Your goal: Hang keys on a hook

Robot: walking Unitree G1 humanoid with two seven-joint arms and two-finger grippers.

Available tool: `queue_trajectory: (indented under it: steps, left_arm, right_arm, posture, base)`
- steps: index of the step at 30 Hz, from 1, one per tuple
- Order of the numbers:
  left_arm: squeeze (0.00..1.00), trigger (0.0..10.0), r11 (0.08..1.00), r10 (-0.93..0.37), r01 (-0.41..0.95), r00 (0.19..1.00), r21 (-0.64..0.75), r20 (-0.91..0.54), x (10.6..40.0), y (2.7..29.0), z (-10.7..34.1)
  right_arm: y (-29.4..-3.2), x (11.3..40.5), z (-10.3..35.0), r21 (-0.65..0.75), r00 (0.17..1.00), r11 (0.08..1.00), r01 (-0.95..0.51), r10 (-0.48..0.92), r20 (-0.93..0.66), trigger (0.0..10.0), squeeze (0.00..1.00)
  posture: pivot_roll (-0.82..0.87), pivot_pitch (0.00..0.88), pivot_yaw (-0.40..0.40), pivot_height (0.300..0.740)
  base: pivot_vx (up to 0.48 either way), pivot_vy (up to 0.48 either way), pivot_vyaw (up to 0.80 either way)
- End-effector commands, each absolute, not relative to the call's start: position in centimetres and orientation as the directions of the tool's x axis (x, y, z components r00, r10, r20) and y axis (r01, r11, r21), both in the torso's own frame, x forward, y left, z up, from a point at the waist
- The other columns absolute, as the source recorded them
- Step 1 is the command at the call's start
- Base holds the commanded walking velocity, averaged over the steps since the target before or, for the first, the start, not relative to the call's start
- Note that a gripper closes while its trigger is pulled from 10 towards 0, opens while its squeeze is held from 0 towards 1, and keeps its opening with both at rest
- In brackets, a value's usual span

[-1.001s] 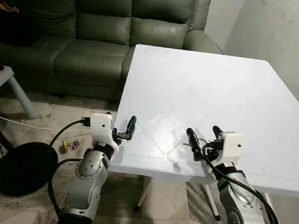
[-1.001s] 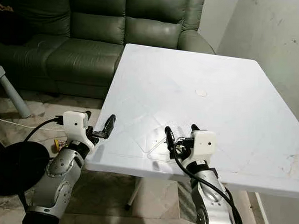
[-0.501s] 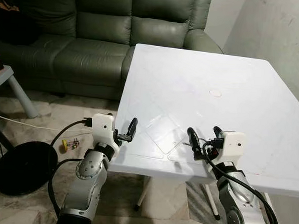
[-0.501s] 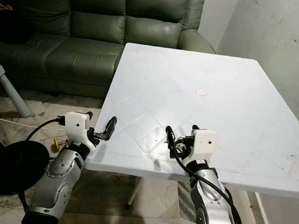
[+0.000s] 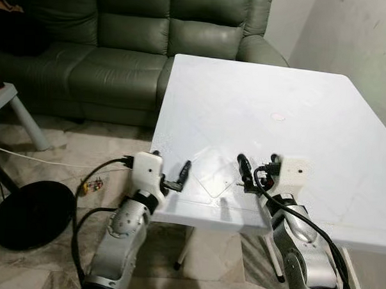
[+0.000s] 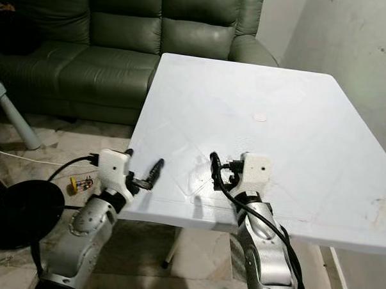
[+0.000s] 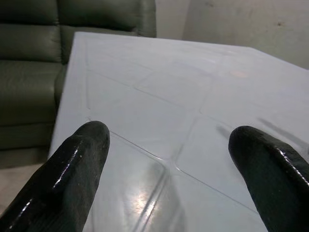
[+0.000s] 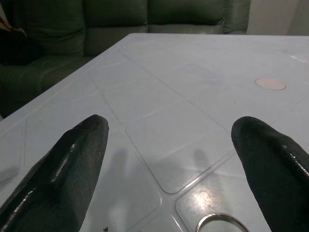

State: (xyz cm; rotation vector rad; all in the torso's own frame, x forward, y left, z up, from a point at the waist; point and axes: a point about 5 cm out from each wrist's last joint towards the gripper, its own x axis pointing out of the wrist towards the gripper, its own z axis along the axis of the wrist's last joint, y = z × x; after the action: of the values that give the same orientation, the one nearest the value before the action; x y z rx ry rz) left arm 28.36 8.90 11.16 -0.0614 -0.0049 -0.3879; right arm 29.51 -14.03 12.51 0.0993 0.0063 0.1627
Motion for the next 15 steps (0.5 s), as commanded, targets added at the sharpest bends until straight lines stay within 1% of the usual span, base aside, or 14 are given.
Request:
queue_trajectory:
  steps: [1,3,4,8,11,15]
  left_arm:
    - [0.0,10.0,0.915,-0.399,0.4,0.917,-0.046,0.02,28.1,8.4,11.5]
    - [0.0,10.0,0.912,-0.407,0.408,0.913,-0.045,0.018,28.1,8.2,11.5]
    - [0.0,10.0,0.908,-0.416,0.416,0.909,-0.044,0.017,28.0,8.0,11.4]
    - [0.0,10.0,0.902,-0.429,0.43,0.903,-0.045,0.015,27.8,7.7,11.4]
    - [0.0,10.0,0.9,-0.432,0.433,0.902,-0.047,0.016,27.7,7.5,11.5]
    - [0.0,10.0,0.9,-0.432,0.432,0.902,-0.048,0.016,27.7,7.5,11.5]
  right_arm:
    - [-14.0,30.2,12.5,0.08,0.987,0.984,-0.161,0.161,-0.006,10.0,0.0]
    - [-14.0,30.7,12.8,0.056,0.988,0.987,-0.152,0.152,-0.003,10.0,0.0]
    - [-14.0,31.2,12.5,0.018,0.991,0.992,-0.124,0.125,-0.041,10.0,0.0]
    - [-14.0,31.3,11.6,-0.032,0.991,0.995,-0.098,0.094,-0.1,10.0,0.0]
    - [-14.1,30.8,10.5,-0.036,0.984,0.996,-0.083,0.076,-0.158,10.0,0.0]
    - [-14.2,30.5,10.0,-0.028,0.981,0.997,-0.074,0.067,-0.182,10.0,0.0]
  posture:
    - [0.06,0.065,-0.076,0.74]
    - [0.06,0.063,-0.076,0.74]
    - [0.06,0.063,-0.078,0.74]
    - [0.06,0.062,-0.082,0.74]
    - [0.06,0.06,-0.086,0.74]
    - [0.06,0.06,-0.086,0.74]
  base:
    - [0.0,0.0,0.0]
    - [0.0,0.0,0.0]
    - [0.0,0.0,0.0]
    - [0.0,0.0,0.0]
    - [0.0,0.0,0.0]
    - [0.0,0.0,0.0]
